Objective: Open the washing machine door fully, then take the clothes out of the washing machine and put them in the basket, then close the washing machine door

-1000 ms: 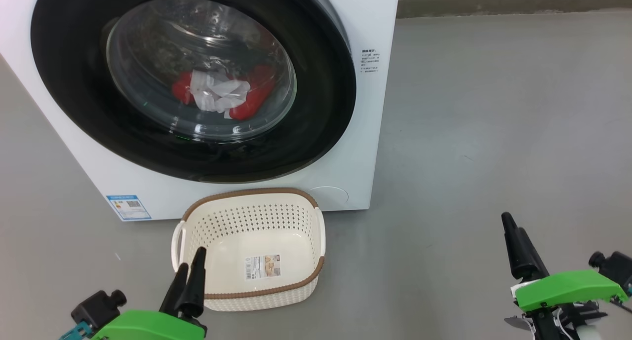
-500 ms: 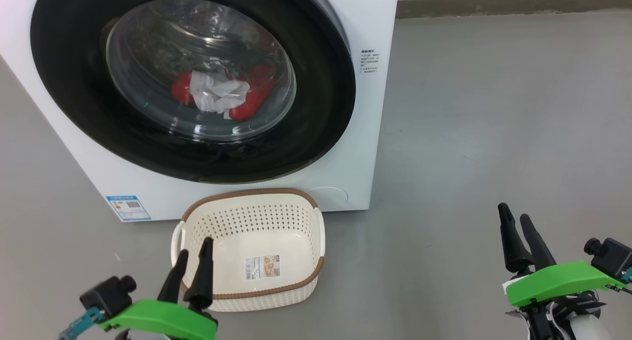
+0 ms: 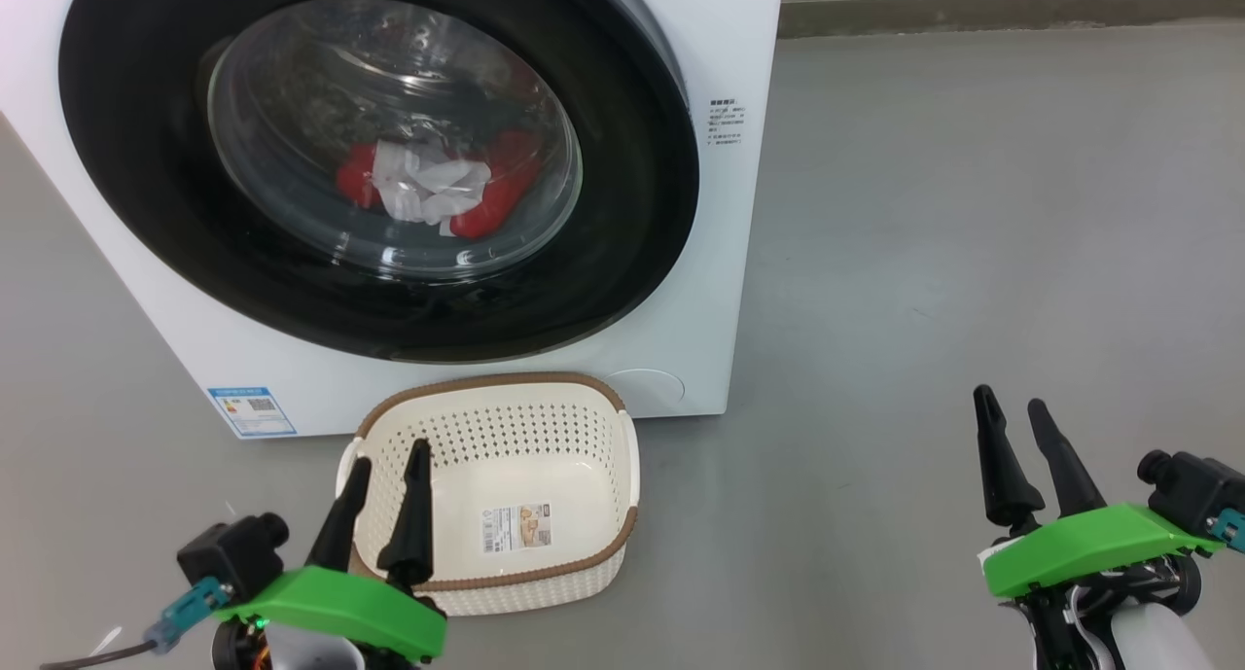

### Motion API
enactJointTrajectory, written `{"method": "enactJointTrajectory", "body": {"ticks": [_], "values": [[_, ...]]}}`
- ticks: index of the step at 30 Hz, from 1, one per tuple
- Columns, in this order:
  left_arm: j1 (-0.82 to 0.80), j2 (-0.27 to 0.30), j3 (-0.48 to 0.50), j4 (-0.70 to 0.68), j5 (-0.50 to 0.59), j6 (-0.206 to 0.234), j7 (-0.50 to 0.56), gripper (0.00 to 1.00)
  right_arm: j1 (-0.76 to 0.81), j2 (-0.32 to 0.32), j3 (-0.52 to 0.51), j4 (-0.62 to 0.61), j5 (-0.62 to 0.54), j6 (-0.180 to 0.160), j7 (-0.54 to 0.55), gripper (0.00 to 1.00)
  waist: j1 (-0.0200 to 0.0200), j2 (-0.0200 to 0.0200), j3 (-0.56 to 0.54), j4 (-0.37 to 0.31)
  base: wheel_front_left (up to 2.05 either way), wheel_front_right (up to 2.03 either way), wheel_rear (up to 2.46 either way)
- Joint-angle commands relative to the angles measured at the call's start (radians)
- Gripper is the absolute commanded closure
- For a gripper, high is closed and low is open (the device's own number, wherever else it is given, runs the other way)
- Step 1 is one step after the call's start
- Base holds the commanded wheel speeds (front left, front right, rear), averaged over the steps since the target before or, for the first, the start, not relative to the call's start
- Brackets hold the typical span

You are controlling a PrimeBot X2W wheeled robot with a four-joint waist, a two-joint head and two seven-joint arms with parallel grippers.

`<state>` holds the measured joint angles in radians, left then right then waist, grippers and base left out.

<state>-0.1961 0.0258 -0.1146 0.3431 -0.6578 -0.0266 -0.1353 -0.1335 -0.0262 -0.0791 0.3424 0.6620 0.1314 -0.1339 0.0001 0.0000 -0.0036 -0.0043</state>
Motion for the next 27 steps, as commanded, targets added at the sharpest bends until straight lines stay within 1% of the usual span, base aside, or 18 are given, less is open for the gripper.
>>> {"method": "enactJointTrajectory", "body": {"ticks": [1,17,23,27], "values": [[-0.055,0.019,0.014,-0.028,0.035,0.005,-0.015,0.0,-0.066,-0.013,0.023,-0.027,-0.031,-0.001,-0.016,0.0,-0.0001,0.0,0.0,0.0,0.0,0.0,0.0],[-0.094,0.021,-0.019,-0.016,0.217,0.031,-0.062,0.0,-0.093,-0.018,0.032,-0.036,-0.223,-0.001,-0.063,0.0,-0.0001,0.0,-0.004,0.002,0.0,0.0,0.0],[-0.112,0.022,-0.03,-0.009,0.292,0.049,-0.083,0.0,-0.103,-0.02,0.035,-0.035,-0.309,-0.001,-0.084,0.0,-0.0001,0.0,-0.005,0.002,0.0,0.0,0.0],[-0.12,0.023,-0.034,-0.006,0.327,0.055,-0.091,0.0,-0.108,-0.021,0.034,-0.031,-0.347,-0.001,-0.093,0.0,-0.0001,0.0,-0.004,0.002,0.0,0.0,0.0]]}}
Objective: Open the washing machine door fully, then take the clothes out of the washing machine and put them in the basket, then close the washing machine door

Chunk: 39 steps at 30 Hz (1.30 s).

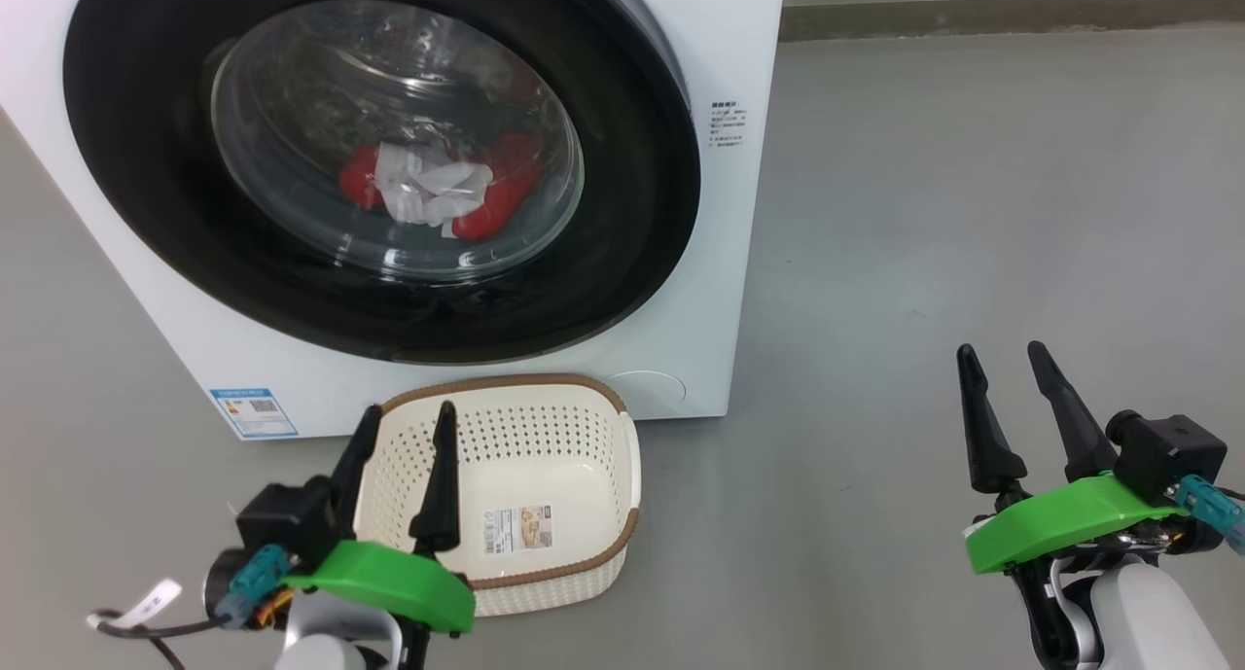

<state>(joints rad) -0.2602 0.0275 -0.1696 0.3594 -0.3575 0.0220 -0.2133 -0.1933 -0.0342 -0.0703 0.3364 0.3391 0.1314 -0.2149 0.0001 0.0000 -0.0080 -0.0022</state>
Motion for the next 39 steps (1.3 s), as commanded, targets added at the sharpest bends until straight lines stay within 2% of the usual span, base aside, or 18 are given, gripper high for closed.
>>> {"method": "enactJointTrajectory", "body": {"ticks": [1,12,30,39], "values": [[-0.058,0.021,0.02,-0.022,0.039,0.009,-0.016,0.0,-0.05,-0.013,0.025,-0.024,-0.037,-0.001,-0.015,0.0,0.0,0.0,0.001,0.0,0.0,0.0,0.0],[-0.087,0.023,0.015,-0.02,0.169,0.029,-0.048,0.0,-0.078,-0.016,0.026,-0.02,-0.168,-0.001,-0.047,0.0,-0.0001,0.0,0.007,-0.001,0.0,0.0,0.0],[-0.087,0.023,0.026,-0.019,0.171,0.024,-0.048,0.0,-0.079,-0.016,0.026,-0.026,-0.16,-0.001,-0.047,0.0,-0.0001,0.0,0.02,0.001,0.0,0.0,0.0],[-0.102,0.023,0.03,-0.044,0.17,0.026,-0.048,0.0,-0.102,-0.016,0.027,-0.044,-0.144,-0.001,-0.047,0.0,-0.0001,0.0,0.075,0.001,0.0,0.0,0.0]]}}
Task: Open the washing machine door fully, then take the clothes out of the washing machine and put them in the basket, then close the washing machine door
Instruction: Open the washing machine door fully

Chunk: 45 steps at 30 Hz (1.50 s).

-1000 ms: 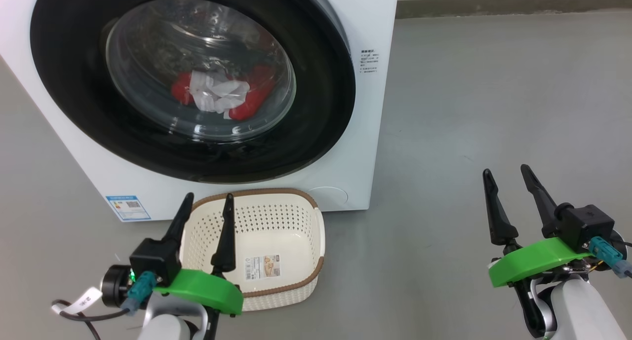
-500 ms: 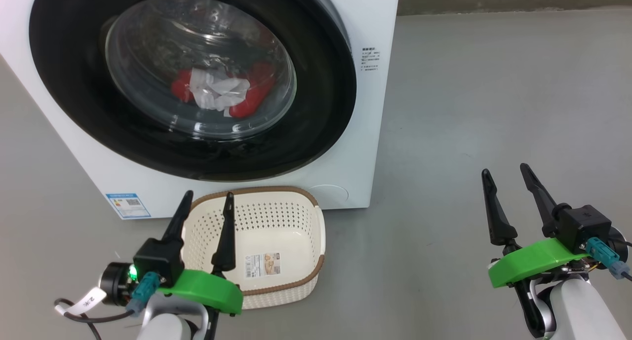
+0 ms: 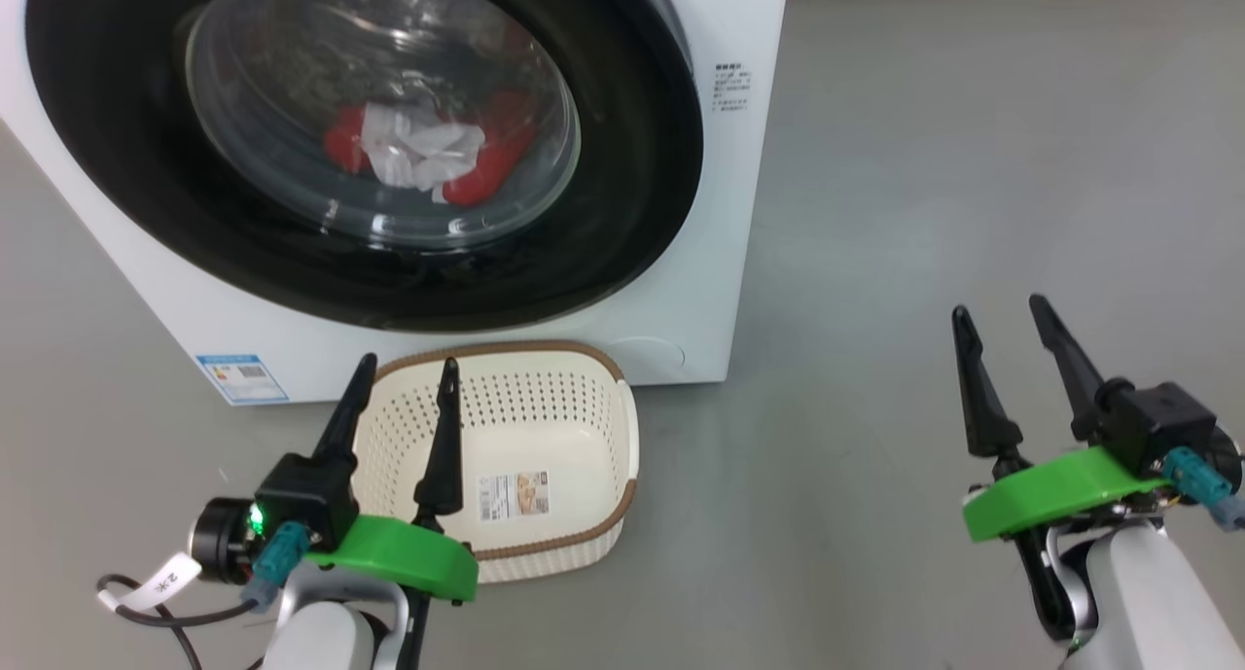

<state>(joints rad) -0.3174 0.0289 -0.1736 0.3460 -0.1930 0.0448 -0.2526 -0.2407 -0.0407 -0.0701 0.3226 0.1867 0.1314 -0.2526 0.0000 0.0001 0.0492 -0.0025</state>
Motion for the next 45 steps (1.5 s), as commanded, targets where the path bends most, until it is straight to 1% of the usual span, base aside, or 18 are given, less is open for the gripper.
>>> {"method": "enactJointTrajectory", "body": {"ticks": [1,3,4,5,6,7,8,12,17,24,27,29,34,38,41,45], "values": [[-0.047,0.021,0.034,-0.034,0.007,0.003,-0.009,0.0,-0.058,-0.009,0.026,-0.033,0.01,-0.001,-0.009,0.0,0.0,-0.0001,0.026,0.002,0.0,0.0,0.0],[-0.05,0.021,0.035,-0.037,0.006,0.004,-0.009,0.0,-0.062,-0.009,0.025,-0.035,0.011,-0.001,-0.009,0.0,0.0,-0.0001,0.035,0.003,0.0,0.0,0.0],[-0.053,0.021,0.035,-0.041,0.006,0.004,-0.009,0.0,-0.067,-0.009,0.024,-0.038,0.012,-0.001,-0.009,0.02,0.0,-0.0001,0.044,0.004,0.0,0.0,0.0],[-0.056,0.021,0.034,-0.045,0.007,0.005,-0.009,0.0,-0.072,-0.009,0.023,-0.04,0.012,-0.001,-0.009,0.28,0.0,-0.0001,0.054,0.005,0.0,0.0,0.0],[-0.06,0.021,0.034,-0.049,0.007,0.005,-0.009,0.0,-0.078,-0.009,0.024,-0.043,0.013,-0.001,-0.009,0.59,0.0,-0.0001,0.063,0.007,0.0,0.0,0.0],[-0.063,0.021,0.033,-0.053,0.007,0.006,-0.009,0.0,-0.084,-0.009,0.024,-0.045,0.014,-0.001,-0.009,0.78,0.0,-0.0001,0.072,0.008,0.0,0.0,0.0],[-0.065,0.021,0.031,-0.057,0.006,0.006,-0.009,0.0,-0.09,-0.009,0.025,-0.046,0.016,-0.001,-0.009,1.0,0.0,-0.0001,0.081,0.01,0.0,0.0,0.0],[-0.078,0.021,0.022,-0.077,0.002,0.009,-0.009,0.0,-0.127,-0.009,0.021,-0.036,0.051,-0.001,-0.009,1.0,0.0,-0.0001,0.119,0.018,0.0,0.0,0.0],[-0.092,0.021,0.006,-0.106,0.001,0.014,-0.009,0.0,-0.19,-0.009,0.019,-0.01,0.155,-0.001,-0.009,1.0,0.0,-0.0001,0.167,0.031,0.0,0.0,0.0],[-0.106,0.021,-0.012,-0.14,0.004,0.02,-0.009,0.0,-0.289,-0.009,0.045,0.03,0.299,-0.001,-0.007,1.0,0.0,-0.0001,0.225,0.052,0.0,0.0,0.0],[-0.109,0.021,-0.012,-0.149,0.009,0.02,-0.009,0.0,-0.33,-0.009,0.049,0.039,0.316,-0.001,0.002,1.0,0.0,-0.0001,0.245,0.059,0.0,0.0,0.0],[-0.111,0.021,-0.013,-0.153,0.013,0.02,-0.009,0.0,-0.358,-0.009,0.053,0.042,0.349,-0.001,0.02,1.0,0.0,-0.0001,0.259,0.062,0.0,0.0,0.0],[-0.122,0.021,-0.015,-0.183,0.025,0.021,-0.009,0.0,-0.436,-0.01,0.054,0.042,0.437,-0.001,0.094,1.0,0.0,-0.0001,0.299,0.065,0.0,0.0,0.0],[-0.127,0.021,-0.014,-0.207,0.04,0.021,-0.009,0.0,-0.5,-0.014,0.05,0.048,0.52,-0.001,0.175,1.0,0.0,-0.0001,0.332,0.068,0.0,0.0,0.0],[-0.132,0.021,-0.014,-0.218,0.047,0.019,-0.009,0.0,-0.551,-0.024,0.049,0.055,0.59,-0.001,0.245,1.0,0.0,-0.0001,0.357,0.072,0.0,0.0,0.0],[-0.142,0.021,-0.017,-0.229,0.051,0.015,-0.009,0.0,-0.613,-0.031,0.052,0.062,0.721,-0.001,0.365,1.0,0.0,-0.0001,0.386,0.08,0.0,0.0,0.0]]}}
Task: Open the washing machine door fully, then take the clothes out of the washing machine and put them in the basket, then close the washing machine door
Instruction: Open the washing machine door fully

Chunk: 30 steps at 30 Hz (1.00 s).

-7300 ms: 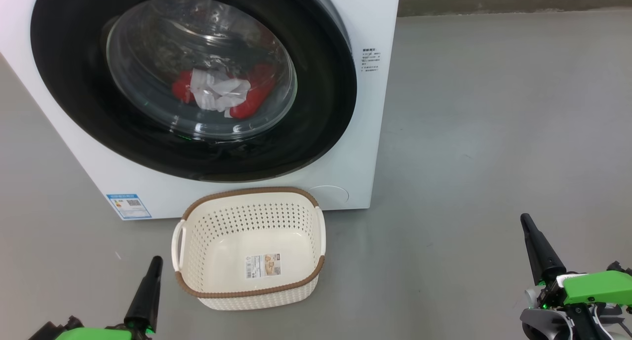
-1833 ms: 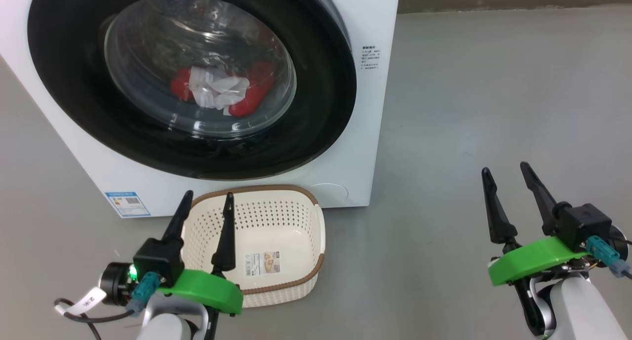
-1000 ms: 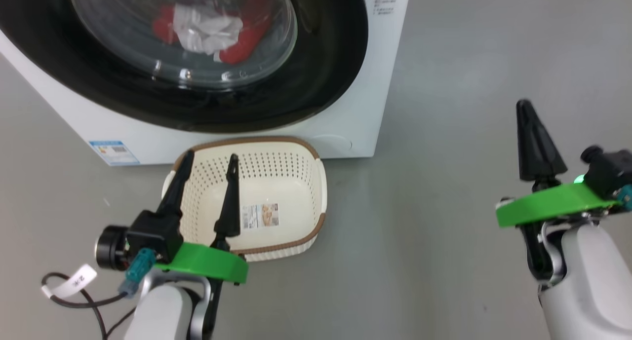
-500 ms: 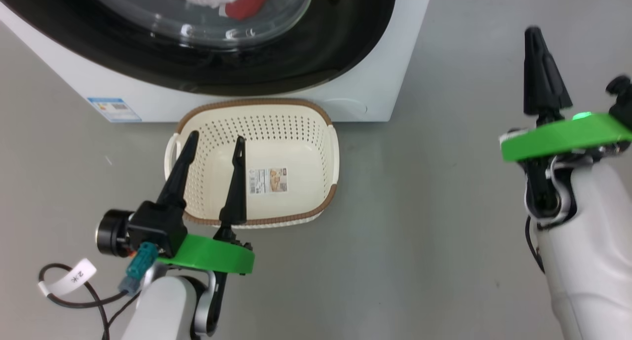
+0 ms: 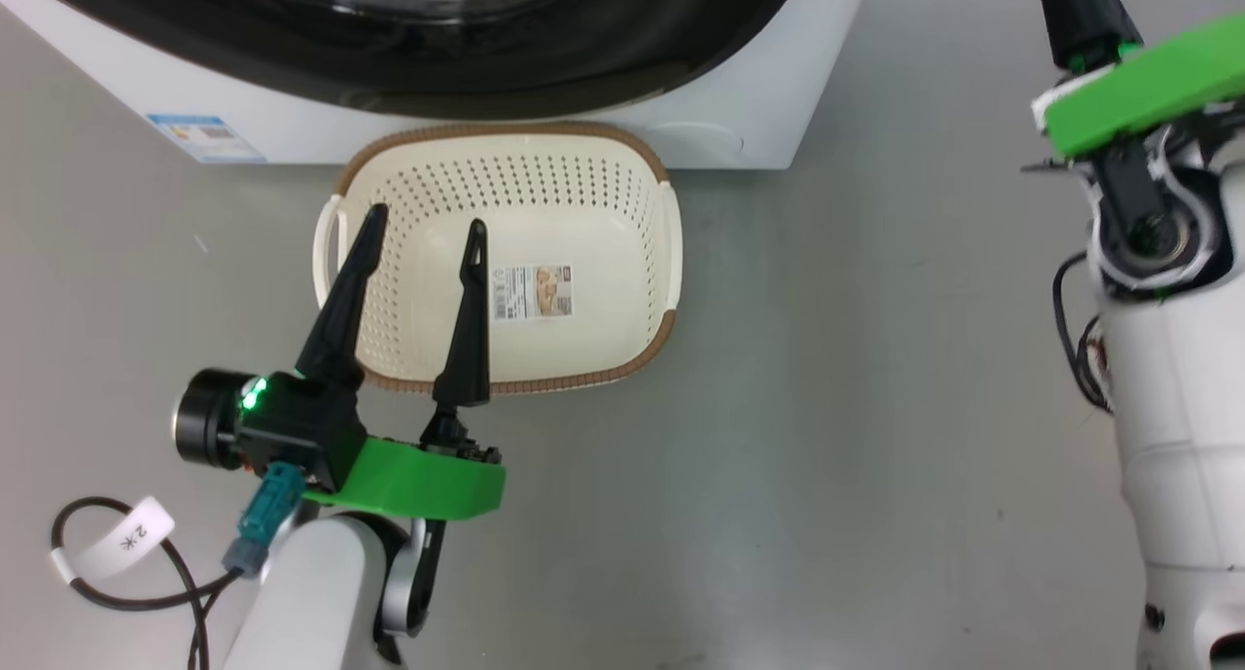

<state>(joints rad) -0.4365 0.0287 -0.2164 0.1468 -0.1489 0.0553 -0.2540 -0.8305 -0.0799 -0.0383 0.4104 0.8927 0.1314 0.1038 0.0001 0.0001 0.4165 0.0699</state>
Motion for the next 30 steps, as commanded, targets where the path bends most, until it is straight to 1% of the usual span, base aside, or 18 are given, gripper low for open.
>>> {"method": "enactJointTrajectory", "body": {"ticks": [1,7,11,16,20,30], "values": [[-0.025,0.022,0.024,-0.033,0.009,0.004,-0.008,0.0,-0.038,0.006,0.019,-0.026,0.048,-0.001,0.036,1.0,0.0,-0.0001,0.025,0.01,0.0,0.0,0.0],[-0.039,0.022,0.008,-0.051,0.008,0.007,-0.008,0.0,-0.107,-0.006,0.013,-0.015,0.213,-0.001,0.184,1.0,0.0,-0.0001,0.06,0.023,0.0,0.0,0.0],[-0.046,0.022,-0.003,-0.059,0.009,0.011,-0.008,0.0,-0.15,-0.017,0.006,0.001,0.276,-0.001,0.251,1.0,0.0,-0.0001,0.082,0.032,0.0,0.0,0.0],[-0.055,0.022,-0.017,-0.069,0.004,0.015,-0.008,0.0,-0.204,-0.027,-0.005,0.025,0.328,-0.001,0.31,1.0,0.0,-0.0001,0.112,0.047,0.0,0.0,0.0],[-0.065,0.022,-0.03,-0.076,-0.003,0.02,-0.008,0.0,-0.248,-0.036,-0.006,0.044,0.346,-0.001,0.347,1.0,0.0,-0.0001,0.136,0.059,0.0,0.0,0.0],[-0.079,0.022,-0.056,-0.084,-0.019,0.035,-0.008,0.0,-0.325,-0.035,0.006,0.073,0.364,-0.001,0.391,1.0,0.0,-0.0001,0.172,0.087,0.0,0.0,0.0]]}}
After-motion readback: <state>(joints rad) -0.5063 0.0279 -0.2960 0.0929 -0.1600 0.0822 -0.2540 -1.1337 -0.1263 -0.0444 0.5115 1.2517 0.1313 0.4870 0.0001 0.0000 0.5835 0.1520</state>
